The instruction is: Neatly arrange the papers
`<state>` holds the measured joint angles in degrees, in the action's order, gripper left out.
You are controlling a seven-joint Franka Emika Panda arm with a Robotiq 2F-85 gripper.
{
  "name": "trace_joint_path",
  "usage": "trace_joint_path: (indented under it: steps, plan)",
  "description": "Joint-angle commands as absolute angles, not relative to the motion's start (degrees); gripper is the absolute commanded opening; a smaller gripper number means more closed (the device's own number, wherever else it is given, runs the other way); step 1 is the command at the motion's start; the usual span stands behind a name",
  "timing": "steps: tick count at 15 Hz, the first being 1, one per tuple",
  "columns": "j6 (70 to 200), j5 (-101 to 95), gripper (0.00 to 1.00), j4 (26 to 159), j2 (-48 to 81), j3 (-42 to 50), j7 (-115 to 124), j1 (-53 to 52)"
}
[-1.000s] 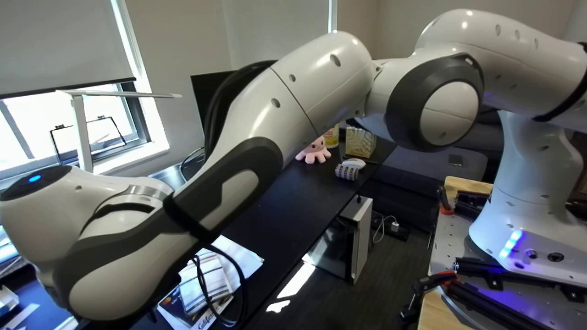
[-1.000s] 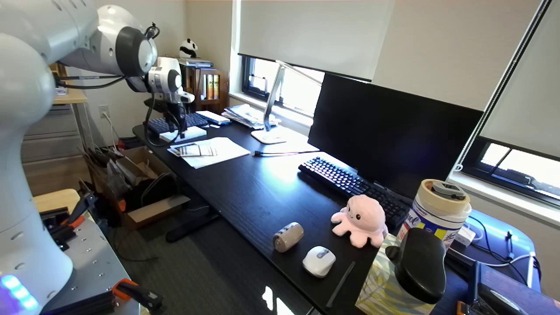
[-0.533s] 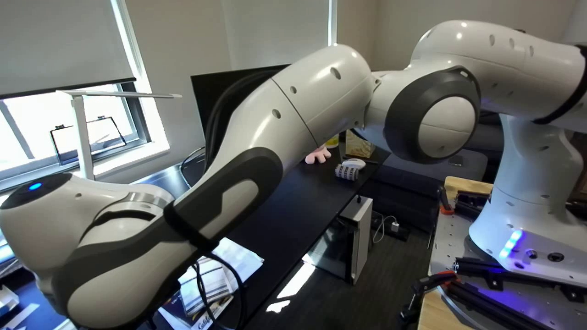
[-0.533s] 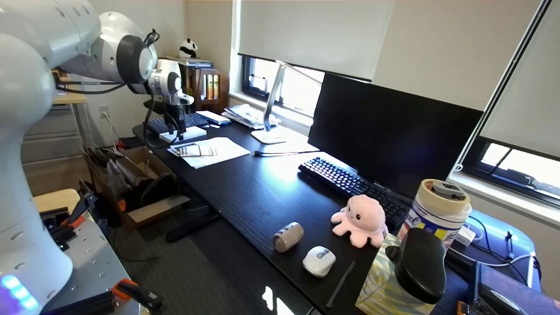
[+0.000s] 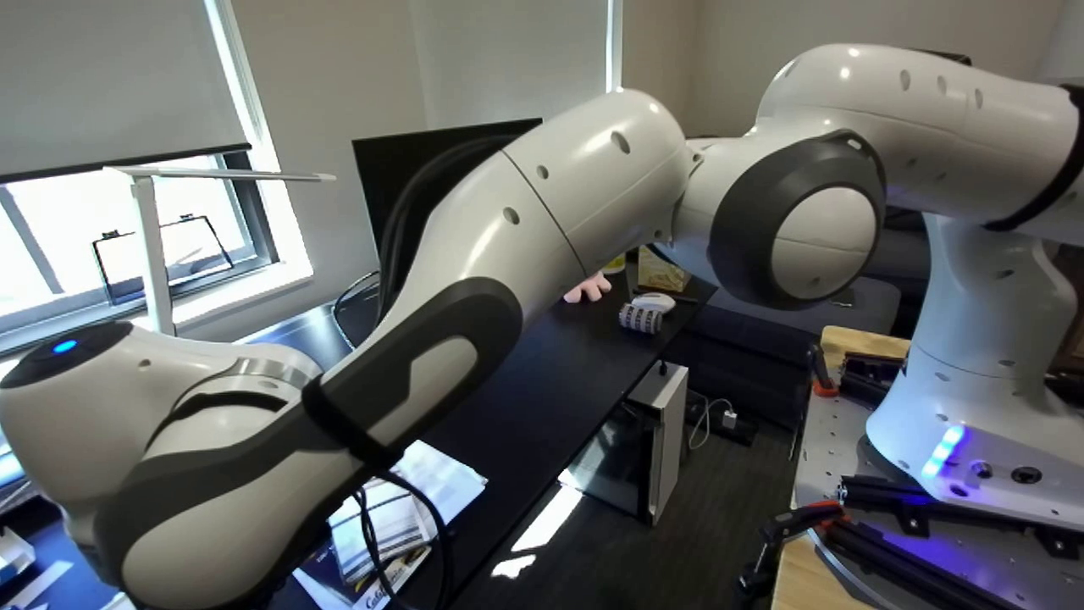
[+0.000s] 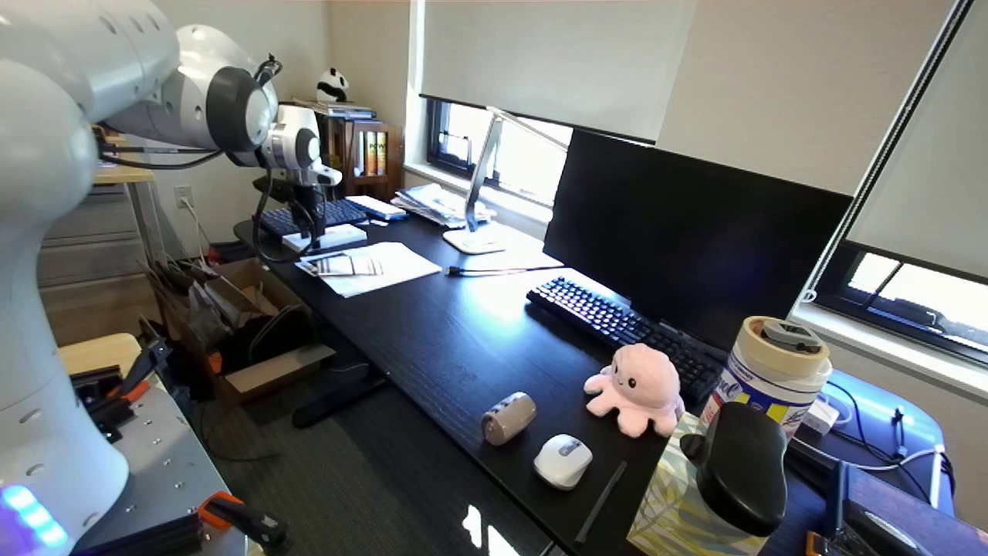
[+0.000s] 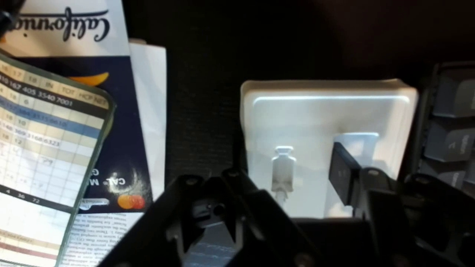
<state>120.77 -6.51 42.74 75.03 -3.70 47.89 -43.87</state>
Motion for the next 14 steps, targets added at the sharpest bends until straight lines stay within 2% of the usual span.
trace_joint_path:
  steps: [1, 9, 14]
  plan:
    - [119.14, -5.97, 0.31, 40.24, 75.78, -4.04, 48.16, -43.86]
    - [118.29, -6.59, 0.31, 46.08, 69.22, -1.87, 50.57, -43.88]
    - [119.9, -6.02, 0.31, 55.99, 63.41, -2.79, 47.67, -41.82]
